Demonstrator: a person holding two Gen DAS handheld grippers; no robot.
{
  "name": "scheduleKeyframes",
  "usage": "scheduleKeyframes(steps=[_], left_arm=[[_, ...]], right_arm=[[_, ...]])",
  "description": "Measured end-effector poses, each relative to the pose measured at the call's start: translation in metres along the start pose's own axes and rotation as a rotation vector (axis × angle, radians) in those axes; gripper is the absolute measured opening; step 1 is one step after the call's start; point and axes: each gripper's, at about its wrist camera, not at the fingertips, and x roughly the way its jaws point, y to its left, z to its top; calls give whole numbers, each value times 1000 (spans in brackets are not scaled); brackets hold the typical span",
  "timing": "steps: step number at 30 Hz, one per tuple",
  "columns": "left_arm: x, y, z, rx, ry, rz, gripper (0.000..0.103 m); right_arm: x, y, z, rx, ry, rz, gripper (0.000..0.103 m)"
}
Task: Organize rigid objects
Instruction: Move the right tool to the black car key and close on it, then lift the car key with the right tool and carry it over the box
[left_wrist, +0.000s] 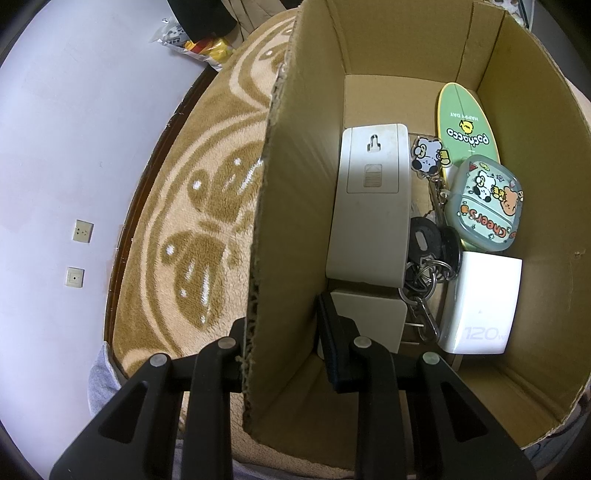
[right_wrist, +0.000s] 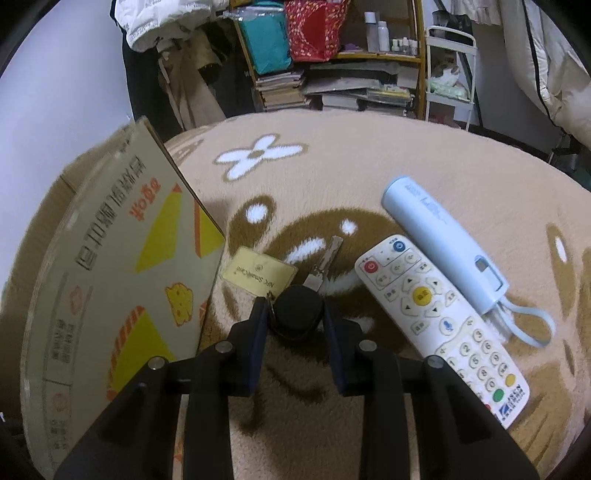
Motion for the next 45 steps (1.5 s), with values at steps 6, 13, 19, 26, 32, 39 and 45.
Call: scheduleKeyframes(steps=[6, 13, 19, 26, 32, 39, 45], left_arm=[[0, 0, 0, 0, 0, 0, 26], [1, 0, 0, -1, 0, -2, 26], [1, 0, 0, -1, 0, -1, 26], [1, 0, 0, -1, 0, -1, 26], [1, 0, 0, 1, 0, 1, 26], [1, -1, 0, -3, 1, -4, 26], [1, 0, 0, -5, 1, -8, 26]], right_arm=[[-23, 0, 4, 14, -62, 27, 31], [-62, 16, 18, -12, -171, 97, 31], [-104, 39, 26, -51, -284, 176, 31], [-145, 71, 27, -110, -375, 279, 31], [-147, 97, 22, -165, -362, 334, 31], [-102, 102, 13, -168, -214, 303, 31], [-93, 94, 9, -169, -191, 257, 30]])
